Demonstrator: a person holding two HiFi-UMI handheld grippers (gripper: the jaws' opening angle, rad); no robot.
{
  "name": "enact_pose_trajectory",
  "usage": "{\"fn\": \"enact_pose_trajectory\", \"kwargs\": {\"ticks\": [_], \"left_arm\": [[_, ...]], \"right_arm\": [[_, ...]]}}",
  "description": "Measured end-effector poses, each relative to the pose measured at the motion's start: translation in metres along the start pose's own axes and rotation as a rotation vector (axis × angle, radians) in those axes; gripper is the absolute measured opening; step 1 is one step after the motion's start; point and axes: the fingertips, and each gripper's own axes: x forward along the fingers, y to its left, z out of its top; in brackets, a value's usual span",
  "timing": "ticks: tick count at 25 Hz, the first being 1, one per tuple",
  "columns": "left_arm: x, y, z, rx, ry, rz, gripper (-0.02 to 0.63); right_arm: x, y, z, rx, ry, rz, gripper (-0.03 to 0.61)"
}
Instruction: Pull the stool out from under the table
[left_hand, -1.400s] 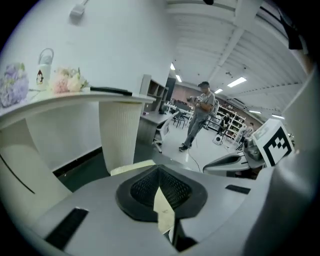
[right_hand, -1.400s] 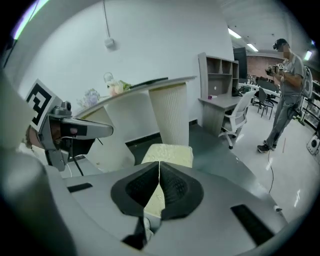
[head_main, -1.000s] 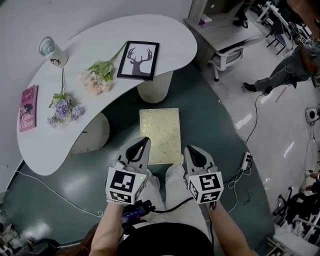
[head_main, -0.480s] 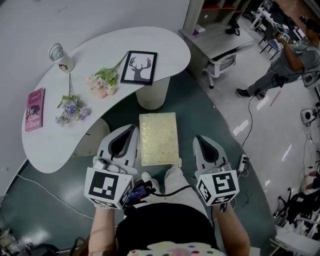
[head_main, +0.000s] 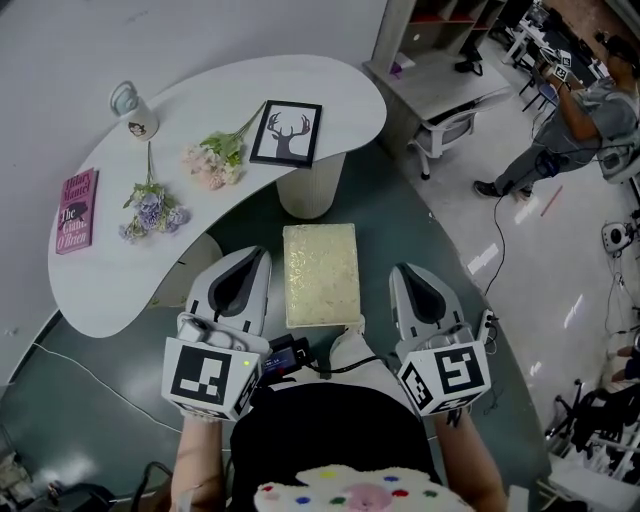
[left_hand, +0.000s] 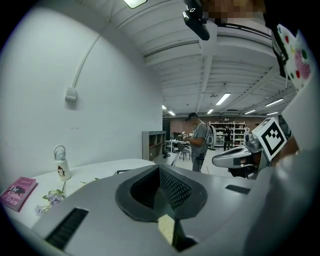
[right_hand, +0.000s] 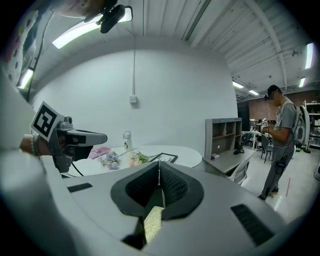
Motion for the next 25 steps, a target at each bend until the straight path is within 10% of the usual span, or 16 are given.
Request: {"fn": "enact_pose_trajectory", "kwargs": {"ticks": [25], "left_arm": [[-0.003, -0.011, -0.016, 0.012, 0.038, -0.036, 0.017]], "right_arm": [[-0.001, 0.017, 0.005, -0.042, 0.024, 0.043, 0.035]]}}
